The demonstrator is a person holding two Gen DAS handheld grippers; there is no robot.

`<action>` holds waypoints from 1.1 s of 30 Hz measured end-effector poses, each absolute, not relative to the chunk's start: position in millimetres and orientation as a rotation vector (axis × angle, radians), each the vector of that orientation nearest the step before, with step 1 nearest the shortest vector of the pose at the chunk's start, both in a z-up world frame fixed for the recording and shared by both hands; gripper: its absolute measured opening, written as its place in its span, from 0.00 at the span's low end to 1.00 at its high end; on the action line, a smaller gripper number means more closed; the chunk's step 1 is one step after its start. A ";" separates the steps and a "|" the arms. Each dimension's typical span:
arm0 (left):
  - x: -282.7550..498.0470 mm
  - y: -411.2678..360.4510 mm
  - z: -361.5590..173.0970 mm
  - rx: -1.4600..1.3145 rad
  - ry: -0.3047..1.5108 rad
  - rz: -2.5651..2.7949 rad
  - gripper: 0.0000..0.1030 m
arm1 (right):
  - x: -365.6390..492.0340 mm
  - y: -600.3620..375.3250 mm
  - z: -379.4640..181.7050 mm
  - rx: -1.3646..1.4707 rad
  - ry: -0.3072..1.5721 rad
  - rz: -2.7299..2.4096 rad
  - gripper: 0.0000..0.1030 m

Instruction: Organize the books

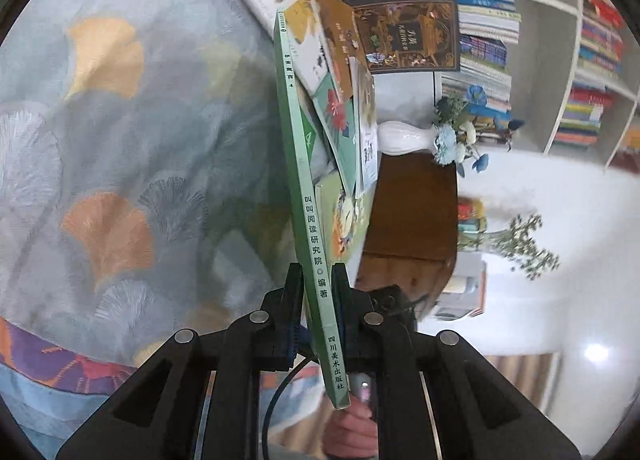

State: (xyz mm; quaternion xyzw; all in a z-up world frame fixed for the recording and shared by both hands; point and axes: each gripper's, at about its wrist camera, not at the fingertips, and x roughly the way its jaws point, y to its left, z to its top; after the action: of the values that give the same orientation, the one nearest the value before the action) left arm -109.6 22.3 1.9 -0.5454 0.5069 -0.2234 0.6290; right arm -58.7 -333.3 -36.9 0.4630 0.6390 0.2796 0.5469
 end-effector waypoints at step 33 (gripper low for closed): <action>-62.2 122.4 127.6 -0.530 1.099 -0.556 0.12 | -49.9 -131.0 145.7 0.177 1.082 0.603 0.27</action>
State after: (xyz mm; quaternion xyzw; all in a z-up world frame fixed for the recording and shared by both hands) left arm -62.2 122.4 127.6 -0.2454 0.5094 -0.2577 0.7835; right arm -49.9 -131.0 145.7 0.0827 0.5064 0.2820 0.8107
